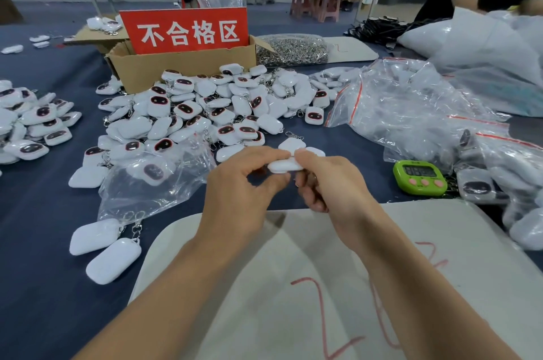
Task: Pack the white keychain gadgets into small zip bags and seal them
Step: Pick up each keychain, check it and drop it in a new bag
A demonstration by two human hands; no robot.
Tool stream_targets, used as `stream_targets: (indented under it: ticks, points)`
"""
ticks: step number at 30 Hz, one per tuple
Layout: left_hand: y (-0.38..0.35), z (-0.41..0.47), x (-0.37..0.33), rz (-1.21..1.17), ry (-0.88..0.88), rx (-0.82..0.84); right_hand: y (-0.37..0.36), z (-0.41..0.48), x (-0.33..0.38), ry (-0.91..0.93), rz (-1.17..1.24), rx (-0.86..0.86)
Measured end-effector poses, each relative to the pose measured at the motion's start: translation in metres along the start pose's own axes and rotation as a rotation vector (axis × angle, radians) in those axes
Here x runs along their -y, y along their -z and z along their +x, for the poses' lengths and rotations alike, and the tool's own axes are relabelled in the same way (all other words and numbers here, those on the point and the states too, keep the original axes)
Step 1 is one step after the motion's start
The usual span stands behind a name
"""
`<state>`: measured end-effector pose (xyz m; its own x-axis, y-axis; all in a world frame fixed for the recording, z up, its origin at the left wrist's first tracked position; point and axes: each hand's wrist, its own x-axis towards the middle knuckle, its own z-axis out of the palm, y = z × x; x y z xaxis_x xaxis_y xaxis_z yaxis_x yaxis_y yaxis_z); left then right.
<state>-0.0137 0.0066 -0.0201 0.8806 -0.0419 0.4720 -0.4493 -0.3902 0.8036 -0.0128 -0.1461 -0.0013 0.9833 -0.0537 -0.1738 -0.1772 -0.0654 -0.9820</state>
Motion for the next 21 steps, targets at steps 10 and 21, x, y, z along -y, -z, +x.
stream_targets:
  ticks: [10,21]
  points:
    - [-0.0015,0.0023,0.0041,-0.090,0.053,-0.024,0.0060,0.0027,-0.0046,0.186,0.155,-0.005]
    - [0.0024,0.0017,-0.0005,-0.127,0.116,-0.025,0.0029,0.0052,-0.0062,0.195,0.082,0.052]
